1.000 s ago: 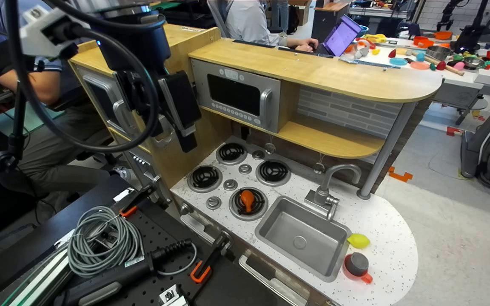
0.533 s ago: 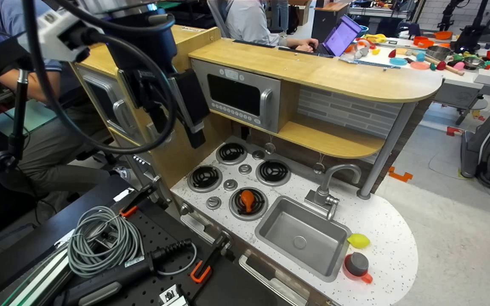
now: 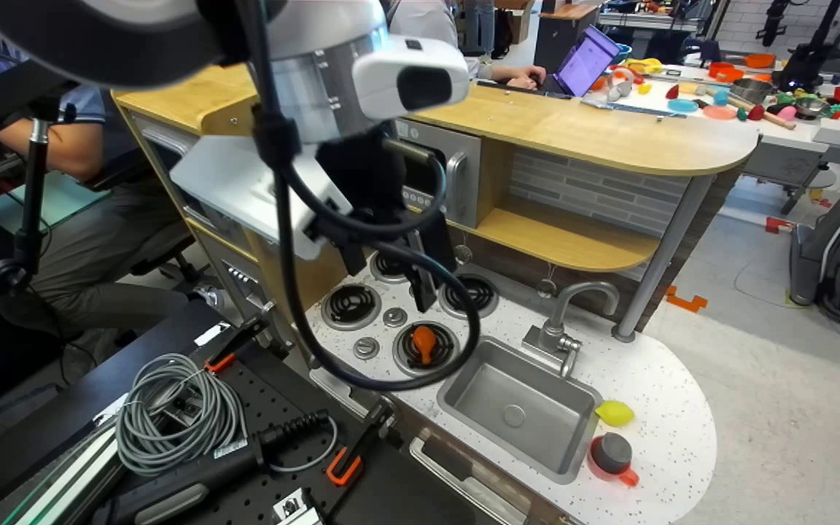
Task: Put the lemon in the sink
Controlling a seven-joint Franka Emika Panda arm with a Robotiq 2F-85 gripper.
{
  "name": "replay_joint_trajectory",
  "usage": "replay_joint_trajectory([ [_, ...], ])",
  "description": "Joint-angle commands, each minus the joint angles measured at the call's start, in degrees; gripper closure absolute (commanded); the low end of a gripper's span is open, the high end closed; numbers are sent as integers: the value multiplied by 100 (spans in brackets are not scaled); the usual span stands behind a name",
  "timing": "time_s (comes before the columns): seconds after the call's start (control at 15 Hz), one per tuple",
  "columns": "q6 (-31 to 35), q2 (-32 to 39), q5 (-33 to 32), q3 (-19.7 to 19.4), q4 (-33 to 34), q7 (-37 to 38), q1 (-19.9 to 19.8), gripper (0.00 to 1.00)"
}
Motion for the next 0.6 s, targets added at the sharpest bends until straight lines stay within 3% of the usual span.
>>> replay_joint_trajectory([
  [0.0,809,955,10,-321,292,-259,-269,0],
  [0.27,1781,2101,-52,-615,750,-18,-697,0],
  [0.53,2088,3196,561,-791,1415,-106,-934,0],
])
